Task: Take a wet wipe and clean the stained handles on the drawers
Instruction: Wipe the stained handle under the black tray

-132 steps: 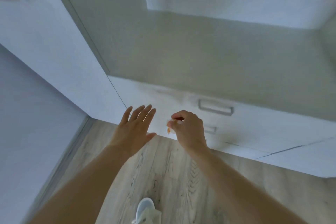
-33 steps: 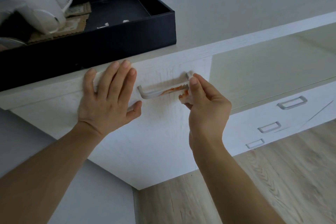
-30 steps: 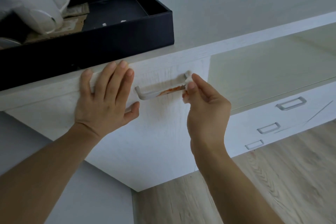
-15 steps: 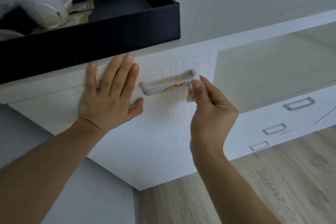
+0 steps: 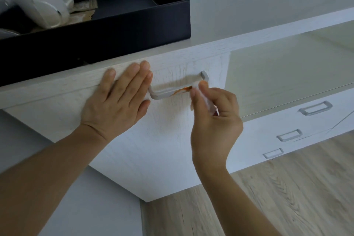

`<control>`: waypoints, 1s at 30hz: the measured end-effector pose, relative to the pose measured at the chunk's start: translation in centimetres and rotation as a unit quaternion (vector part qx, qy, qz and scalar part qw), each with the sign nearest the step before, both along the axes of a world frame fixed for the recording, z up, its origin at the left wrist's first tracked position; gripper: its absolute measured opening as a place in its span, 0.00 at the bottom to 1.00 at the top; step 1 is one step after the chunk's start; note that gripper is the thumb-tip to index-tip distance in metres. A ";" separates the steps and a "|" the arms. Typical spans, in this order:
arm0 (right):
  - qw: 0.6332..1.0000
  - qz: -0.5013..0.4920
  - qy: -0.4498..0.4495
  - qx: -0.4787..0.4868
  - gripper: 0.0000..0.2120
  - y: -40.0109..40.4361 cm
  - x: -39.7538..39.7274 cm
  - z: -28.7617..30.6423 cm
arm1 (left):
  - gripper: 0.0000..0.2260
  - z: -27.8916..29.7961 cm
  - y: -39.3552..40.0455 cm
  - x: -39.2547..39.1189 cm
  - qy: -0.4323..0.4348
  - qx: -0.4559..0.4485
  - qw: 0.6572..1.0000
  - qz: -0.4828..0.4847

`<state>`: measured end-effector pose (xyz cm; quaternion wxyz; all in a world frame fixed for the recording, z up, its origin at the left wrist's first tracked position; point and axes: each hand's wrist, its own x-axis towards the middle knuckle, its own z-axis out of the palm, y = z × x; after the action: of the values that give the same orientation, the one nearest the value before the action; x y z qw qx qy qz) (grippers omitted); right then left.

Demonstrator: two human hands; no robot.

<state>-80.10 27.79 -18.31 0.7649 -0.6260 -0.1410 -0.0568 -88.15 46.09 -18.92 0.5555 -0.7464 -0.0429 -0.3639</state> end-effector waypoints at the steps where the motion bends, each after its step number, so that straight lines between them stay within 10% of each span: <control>1: 1.000 -0.004 -0.020 -0.016 0.06 0.0 0.0 -0.2 | 0.29 0.0 0.0 0.0 -0.001 -0.001 1.000 -0.001; 22: 0.993 -0.042 -0.103 -0.029 0.06 0.0 1.8 -0.5 | 0.29 -0.4 0.2 0.2 -0.015 0.000 1.000 -0.003; 30: 0.999 -0.002 0.012 0.031 0.03 -1.0 2.2 -0.2 | 0.29 -0.4 0.2 0.2 -0.019 0.000 1.000 -0.007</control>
<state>-77.90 26.79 -18.53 0.7852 -0.6032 -0.1288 -0.0548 -87.91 46.32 -19.36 0.5518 -0.7400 -0.0481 -0.3816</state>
